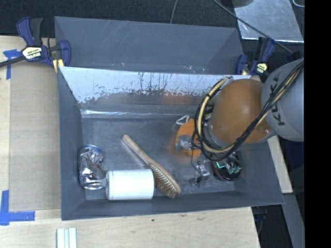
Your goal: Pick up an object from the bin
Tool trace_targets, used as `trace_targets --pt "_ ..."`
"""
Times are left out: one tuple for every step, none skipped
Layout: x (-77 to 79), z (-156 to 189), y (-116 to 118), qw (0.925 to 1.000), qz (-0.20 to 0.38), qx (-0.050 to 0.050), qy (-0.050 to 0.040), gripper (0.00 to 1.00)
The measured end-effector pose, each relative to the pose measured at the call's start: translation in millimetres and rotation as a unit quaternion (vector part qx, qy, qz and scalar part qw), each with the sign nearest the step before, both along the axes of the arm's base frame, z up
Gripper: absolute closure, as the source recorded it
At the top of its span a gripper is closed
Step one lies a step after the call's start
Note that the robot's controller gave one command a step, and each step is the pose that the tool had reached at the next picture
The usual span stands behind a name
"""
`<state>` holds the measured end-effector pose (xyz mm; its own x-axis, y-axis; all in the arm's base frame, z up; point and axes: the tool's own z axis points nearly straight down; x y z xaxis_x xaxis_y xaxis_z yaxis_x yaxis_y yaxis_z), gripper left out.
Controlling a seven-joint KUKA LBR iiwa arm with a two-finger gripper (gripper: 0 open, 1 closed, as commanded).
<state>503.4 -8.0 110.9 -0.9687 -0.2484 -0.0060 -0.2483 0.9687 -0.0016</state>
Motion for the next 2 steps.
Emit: trace_targets --pt "11.7 28 -68 0.9998 0.018 -0.002 -0.0034 0.0" --pt "122.8 -35 -47 0.9997 0.022 0.001 -0.0056 0.0"
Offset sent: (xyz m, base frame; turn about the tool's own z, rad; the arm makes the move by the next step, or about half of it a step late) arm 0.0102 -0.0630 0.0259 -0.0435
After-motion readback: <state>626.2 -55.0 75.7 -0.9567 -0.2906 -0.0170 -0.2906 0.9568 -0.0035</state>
